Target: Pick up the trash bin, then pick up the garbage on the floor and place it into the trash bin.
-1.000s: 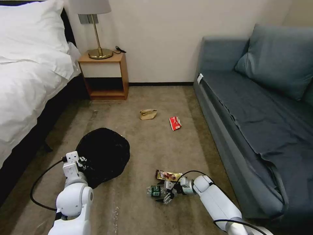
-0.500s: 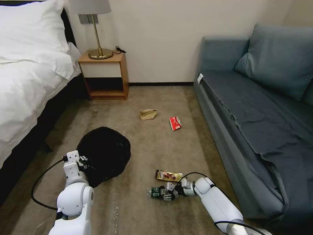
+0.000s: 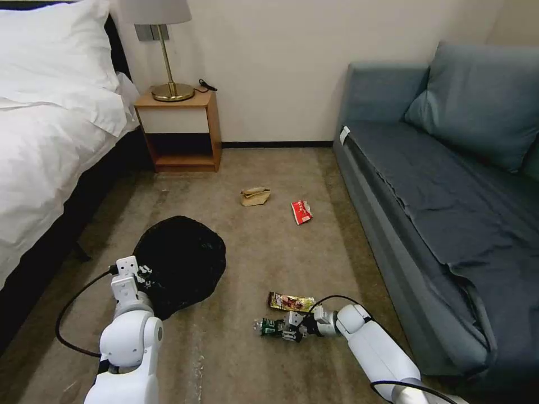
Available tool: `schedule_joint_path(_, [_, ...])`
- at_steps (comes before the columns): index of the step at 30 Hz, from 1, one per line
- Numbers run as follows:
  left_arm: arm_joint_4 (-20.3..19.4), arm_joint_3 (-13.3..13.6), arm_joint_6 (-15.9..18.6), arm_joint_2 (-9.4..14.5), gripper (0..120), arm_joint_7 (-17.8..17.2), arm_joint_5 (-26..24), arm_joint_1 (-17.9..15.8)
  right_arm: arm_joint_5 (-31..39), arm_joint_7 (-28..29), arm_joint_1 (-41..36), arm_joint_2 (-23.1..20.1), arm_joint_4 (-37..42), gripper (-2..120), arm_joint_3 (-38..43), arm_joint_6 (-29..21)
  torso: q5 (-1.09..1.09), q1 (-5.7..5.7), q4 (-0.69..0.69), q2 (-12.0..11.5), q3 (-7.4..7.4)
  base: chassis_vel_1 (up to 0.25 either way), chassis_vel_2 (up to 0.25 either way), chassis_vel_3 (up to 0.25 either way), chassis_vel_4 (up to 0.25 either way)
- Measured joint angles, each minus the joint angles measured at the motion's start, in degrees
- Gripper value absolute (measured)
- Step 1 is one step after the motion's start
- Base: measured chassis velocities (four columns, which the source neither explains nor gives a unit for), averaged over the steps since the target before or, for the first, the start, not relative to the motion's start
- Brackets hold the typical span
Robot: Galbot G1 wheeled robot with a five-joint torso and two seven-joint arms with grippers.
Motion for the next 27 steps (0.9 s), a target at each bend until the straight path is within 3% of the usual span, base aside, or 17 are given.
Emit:
schedule_joint_path(5, [1.02, 0.11, 0.08, -0.02, 1, -0.03, -0.66, -1.05, 13.56, 3.05, -1.47, -0.52, 5.29, 23, 0.15, -3.46, 0.00, 0.00, 0.00, 0.00, 0.00, 0.000, 0.000, 0.000, 0.000])
schedule_joint_path(6, [1.02, 0.11, 0.08, -0.02, 1, -0.03, -0.66, -1.05, 13.56, 3.05, -1.47, -0.52, 5.29, 23, 0.15, -3.46, 0.00, 0.00, 0.00, 0.00, 0.00, 0.000, 0.000, 0.000, 0.000])
schedule_joint_path(9, [1.69, 0.53, 0.11, -0.05, 1, -0.03, -0.93, -1.87, 19.40, 8.05, -1.75, -1.19, 10.90, 23, -0.45, -5.08, 0.00, 0.00, 0.00, -0.01, 0.00, 0.000, 0.000, 0.000, 0.000])
schedule_joint_path(20, [3.18, 1.32, 0.17, -0.48, 1, 0.05, -0.95, -3.48, 30.02, 24.06, 0.36, -1.91, 26.49, 23, -4.54, -7.14, 0.00, 0.00, 0.00, -0.01, 0.00, 0.000, 0.000, 0.000, 0.000])
schedule_joint_path(27, [3.46, 1.42, 0.16, -0.49, 1, 0.12, -0.82, -3.67, 35.05, 30.18, 1.69, -1.90, 33.49, 23, -8.49, -8.54, -0.01, 0.00, 0.00, -0.01, 0.00, 0.000, 0.000, 0.000, 0.000])
